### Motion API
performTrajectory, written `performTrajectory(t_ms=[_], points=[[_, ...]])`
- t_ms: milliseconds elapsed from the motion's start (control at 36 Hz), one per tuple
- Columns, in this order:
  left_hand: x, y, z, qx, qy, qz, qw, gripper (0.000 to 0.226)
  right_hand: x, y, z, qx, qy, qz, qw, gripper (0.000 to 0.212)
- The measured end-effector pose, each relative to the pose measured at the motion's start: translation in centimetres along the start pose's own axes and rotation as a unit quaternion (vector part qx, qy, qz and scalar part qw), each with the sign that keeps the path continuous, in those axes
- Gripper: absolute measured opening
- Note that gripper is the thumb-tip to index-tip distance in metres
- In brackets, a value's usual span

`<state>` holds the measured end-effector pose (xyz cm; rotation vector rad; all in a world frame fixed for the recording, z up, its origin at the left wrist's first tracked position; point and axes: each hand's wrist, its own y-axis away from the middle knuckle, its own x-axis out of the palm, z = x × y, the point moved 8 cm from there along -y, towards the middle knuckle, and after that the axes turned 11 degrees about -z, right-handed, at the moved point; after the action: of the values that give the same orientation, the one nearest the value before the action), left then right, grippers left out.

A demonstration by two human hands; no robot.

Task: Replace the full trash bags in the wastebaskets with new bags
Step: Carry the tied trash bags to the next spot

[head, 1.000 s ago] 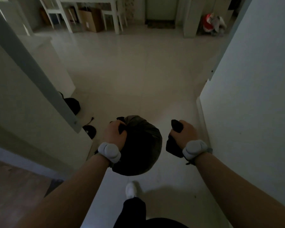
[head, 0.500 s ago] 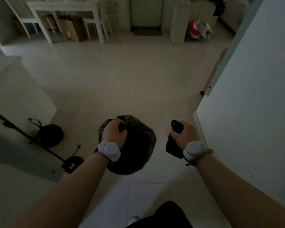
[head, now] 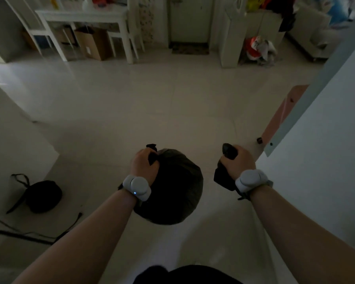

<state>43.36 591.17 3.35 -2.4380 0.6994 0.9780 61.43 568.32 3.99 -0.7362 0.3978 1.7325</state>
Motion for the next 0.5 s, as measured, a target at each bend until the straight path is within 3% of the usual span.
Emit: performTrajectory(t_ms=[111, 278, 500], points=[[2.0, -3.7, 0.1, -0.007, 0.001, 0.021, 1.000, 0.015, 2.4, -4.5, 1.0, -0.003, 0.001, 0.021, 1.000, 0.014], [4.8, -12.2, 1.0, -0.032, -0.009, -0.008, 0.999, 0.016, 7.7, -12.3, 3.1, -0.031, 0.018, 0.053, 0.998, 0.014], [9.3, -26.5, 0.7, -0.006, -0.013, 0.003, 1.000, 0.016, 13.0, -25.7, 6.9, -0.023, 0.013, 0.033, 0.999, 0.014]])
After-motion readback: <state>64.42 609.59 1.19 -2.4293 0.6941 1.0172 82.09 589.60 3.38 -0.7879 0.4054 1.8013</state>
